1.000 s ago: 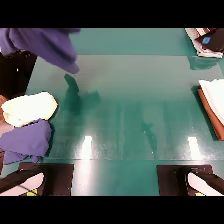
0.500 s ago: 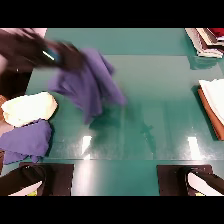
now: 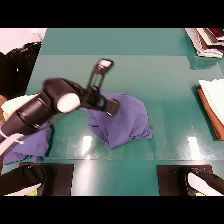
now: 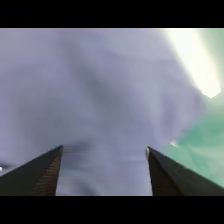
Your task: Fold the shirts.
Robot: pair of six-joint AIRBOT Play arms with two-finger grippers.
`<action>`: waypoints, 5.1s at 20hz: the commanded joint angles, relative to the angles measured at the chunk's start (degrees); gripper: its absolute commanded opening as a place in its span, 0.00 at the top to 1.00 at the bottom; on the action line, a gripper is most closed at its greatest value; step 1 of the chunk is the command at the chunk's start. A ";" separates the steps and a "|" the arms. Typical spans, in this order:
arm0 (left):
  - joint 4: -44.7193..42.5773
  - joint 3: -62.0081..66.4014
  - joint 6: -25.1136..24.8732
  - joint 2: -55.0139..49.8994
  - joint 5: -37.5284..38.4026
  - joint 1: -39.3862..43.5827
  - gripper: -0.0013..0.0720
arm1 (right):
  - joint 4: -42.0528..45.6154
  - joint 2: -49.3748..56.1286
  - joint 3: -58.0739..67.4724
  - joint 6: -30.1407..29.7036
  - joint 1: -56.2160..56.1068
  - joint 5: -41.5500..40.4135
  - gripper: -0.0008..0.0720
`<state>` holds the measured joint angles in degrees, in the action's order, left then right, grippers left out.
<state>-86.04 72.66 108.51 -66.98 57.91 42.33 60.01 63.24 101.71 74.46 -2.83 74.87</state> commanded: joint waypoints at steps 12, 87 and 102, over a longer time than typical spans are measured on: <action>28.39 -28.24 -14.16 -0.28 -11.54 -32.48 0.15 | 0.02 0.02 0.02 0.04 -0.04 0.74 0.96; 2.36 39.71 -19.32 1.44 1.05 -35.34 0.95 | -2.19 1.81 -2.27 6.36 7.74 16.52 0.97; 2.19 39.71 -19.23 -36.48 -4.35 -35.71 0.62 | 2.54 33.35 -10.05 6.73 -1.22 -8.76 0.96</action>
<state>-83.66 112.40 89.03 -101.49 57.49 6.68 62.46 92.82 87.79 81.10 -3.90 69.47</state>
